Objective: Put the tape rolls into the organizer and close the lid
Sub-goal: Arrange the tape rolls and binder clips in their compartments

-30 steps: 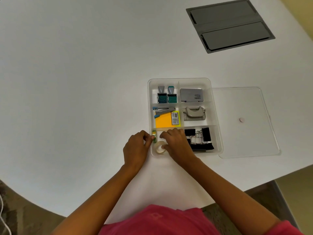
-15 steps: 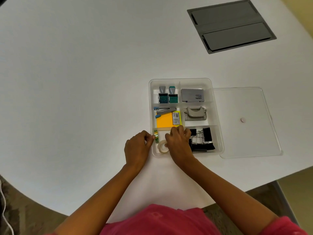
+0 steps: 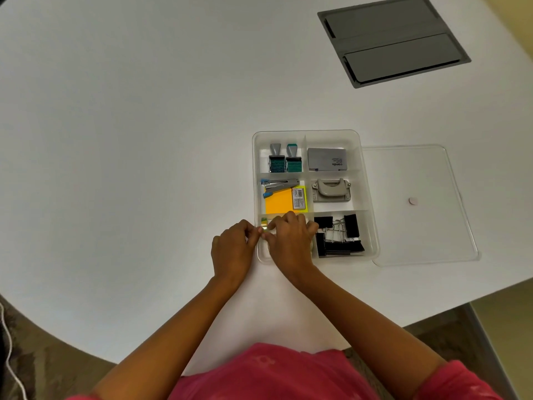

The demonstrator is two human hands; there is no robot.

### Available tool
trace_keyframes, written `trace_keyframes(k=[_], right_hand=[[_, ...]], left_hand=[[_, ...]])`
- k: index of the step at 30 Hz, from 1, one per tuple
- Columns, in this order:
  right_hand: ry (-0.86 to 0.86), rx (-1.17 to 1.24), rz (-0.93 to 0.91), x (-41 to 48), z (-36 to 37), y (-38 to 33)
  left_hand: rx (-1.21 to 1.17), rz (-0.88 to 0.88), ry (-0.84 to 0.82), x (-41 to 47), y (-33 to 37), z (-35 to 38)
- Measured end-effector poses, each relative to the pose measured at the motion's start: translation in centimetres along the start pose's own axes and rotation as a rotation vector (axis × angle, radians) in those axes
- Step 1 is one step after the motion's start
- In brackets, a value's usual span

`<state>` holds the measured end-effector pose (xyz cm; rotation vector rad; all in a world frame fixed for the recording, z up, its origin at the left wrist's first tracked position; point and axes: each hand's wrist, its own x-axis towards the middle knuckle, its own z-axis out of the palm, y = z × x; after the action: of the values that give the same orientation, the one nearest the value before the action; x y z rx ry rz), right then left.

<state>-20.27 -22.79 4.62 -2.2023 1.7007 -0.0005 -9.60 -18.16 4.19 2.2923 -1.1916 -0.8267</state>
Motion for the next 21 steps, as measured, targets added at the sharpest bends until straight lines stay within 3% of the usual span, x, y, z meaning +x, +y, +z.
trace_keyframes(k=[6, 11, 21], right_hand=[[0.012, 0.202, 0.056, -0.3, -0.1, 0.1], [0.081, 0.41, -0.082, -1.3, -2.1, 1.4], [-0.151, 0.156, -0.295, -1.4, -2.3, 2.7]], left_hand=[[-0.005, 0.007, 0.01, 0.2, 0.0, -0.2], [-0.008, 0.016, 0.018, 0.3, -0.3, -0.1], [-0.016, 0.023, 0.048, 0.4, -0.4, 0.2]])
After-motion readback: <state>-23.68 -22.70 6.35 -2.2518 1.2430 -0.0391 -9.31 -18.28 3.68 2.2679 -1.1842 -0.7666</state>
